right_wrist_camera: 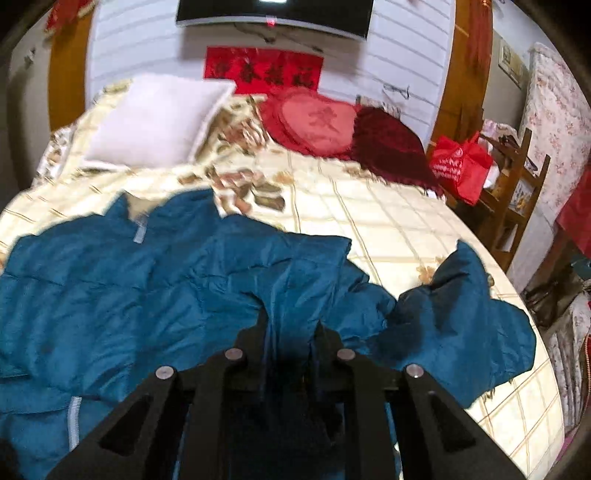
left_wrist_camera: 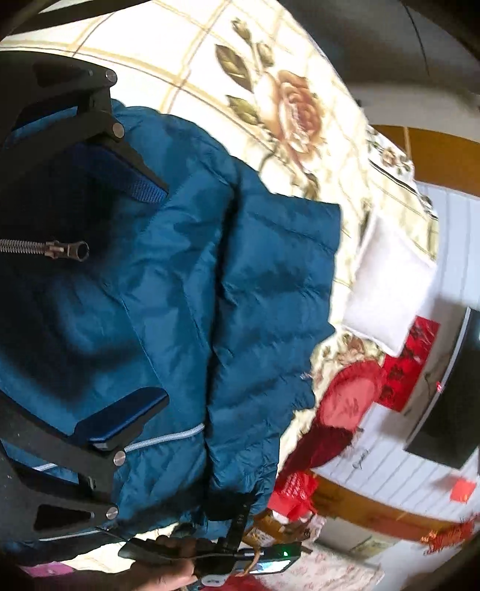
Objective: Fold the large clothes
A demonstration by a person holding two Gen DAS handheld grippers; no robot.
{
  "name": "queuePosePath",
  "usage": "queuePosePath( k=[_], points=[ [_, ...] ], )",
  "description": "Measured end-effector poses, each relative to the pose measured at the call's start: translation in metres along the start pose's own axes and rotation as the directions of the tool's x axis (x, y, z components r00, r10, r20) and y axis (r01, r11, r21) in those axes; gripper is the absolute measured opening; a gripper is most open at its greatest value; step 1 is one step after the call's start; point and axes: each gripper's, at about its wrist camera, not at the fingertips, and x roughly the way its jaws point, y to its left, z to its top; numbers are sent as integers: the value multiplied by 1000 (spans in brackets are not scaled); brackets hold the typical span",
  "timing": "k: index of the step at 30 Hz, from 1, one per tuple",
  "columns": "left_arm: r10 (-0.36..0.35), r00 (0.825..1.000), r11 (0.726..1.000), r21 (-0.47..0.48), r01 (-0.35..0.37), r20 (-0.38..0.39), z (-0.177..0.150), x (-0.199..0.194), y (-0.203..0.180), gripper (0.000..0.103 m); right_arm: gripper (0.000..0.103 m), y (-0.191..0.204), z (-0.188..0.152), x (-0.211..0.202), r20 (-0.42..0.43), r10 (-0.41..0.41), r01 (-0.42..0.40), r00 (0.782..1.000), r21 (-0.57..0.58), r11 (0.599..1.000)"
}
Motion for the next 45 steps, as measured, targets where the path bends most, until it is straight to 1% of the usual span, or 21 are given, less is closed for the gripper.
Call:
queuePosePath(
  k=[2, 4, 7, 8, 10, 11, 12, 15, 20, 22, 24, 26, 29, 31, 33, 34, 36, 39, 41, 44, 45],
  points=[
    [21, 999, 1000, -4, -21, -25, -2, 5, 1, 78, 17, -2, -6, 17, -22, -28, 28, 999, 0, 1000],
    [32, 999, 999, 0, -32, -33, -2, 5, 1, 68, 17, -3, -15, 33, -58, -39, 39, 998, 13, 999],
    [79, 996, 997, 27, -78, -29, -1, 0, -5, 63, 17, -7, -23, 37, -91, -8, 11, 996, 28, 1000],
    [80, 997, 996, 39, -80, -16, 0, -4, -8, 63, 21, -11, -23, 32, -92, 17, -14, 996, 37, 999],
    [67, 998, 997, 43, -67, 4, 4, -11, -12, 63, 37, -20, -24, 19, -95, 67, -61, 993, 70, 996],
    [60, 998, 997, 40, -60, 8, 6, -14, -13, 63, 53, -26, -27, 10, -84, 94, -86, 992, 100, 991],
    [46, 999, 998, 35, -47, 14, 8, -17, -15, 63, 63, -31, -30, -2, -65, 120, -110, 991, 132, 985],
    [28, 999, 999, 37, -29, 34, 14, -25, -25, 63, 71, -39, -40, -33, -33, 192, -185, 981, 150, 971],
    [59, 998, 994, 91, -61, 23, 17, -32, -47, 63, 72, -41, -61, -63, -43, 249, -244, 967, 98, 965],
    [112, 993, 986, 124, -114, 19, 15, -33, -57, 63, 72, -44, -70, -70, -53, 256, -251, 965, 90, 964],
    [144, 989, 978, 149, -145, 18, 13, -32, -64, 63, 72, -49, -78, -76, -60, 264, -258, 963, 91, 962],
    [141, 990, 978, 157, -141, 12, 11, -32, -68, 63, 72, -52, -83, -80, -64, 270, -264, 961, 94, 960],
    [112, 994, 984, 142, -109, -17, 7, -29, -70, 63, 72, -52, -88, -82, -80, 276, -269, 958, 90, 959],
    [94, 995, 988, 130, -88, -39, 5, -26, -70, 61, 72, -50, -87, -81, -79, 275, -269, 958, 87, 959],
    [99, 994, 987, 131, -91, -52, 3, -24, -71, 59, 72, -48, -84, -79, -69, 279, -273, 958, 89, 958],
    [119, 991, 984, 141, -110, -60, 2, -22, -72, 59, 72, -47, -81, -76, -65, 279, -272, 958, 94, 958],
    [127, 990, 981, 154, -117, -58, 0, -21, -71, 59, 76, -48, -75, -66, -63, 266, -257, 962, 118, 959],
    [82, 992, 988, 142, -67, -97, 1, -15, -66, 59, 77, -52, -67, -49, -74, 239, -224, 968, 169, 960],
    [58, 993, 991, 128, -44, -107, 3, -11, -62, 59, 77, -51, -61, -38, -80, 241, -223, 967, 186, 957],
    [76, 993, 992, 112, -66, -91, 12, -6, -55, 58, 75, -41, -47, -20, -88, 229, -214, 970, 151, 965],
    [82, 993, 992, 104, -72, -88, 14, -5, -53, 58, 70, -38, -43, -12, -97, 221, -206, 970, 143, 968]
  ],
)
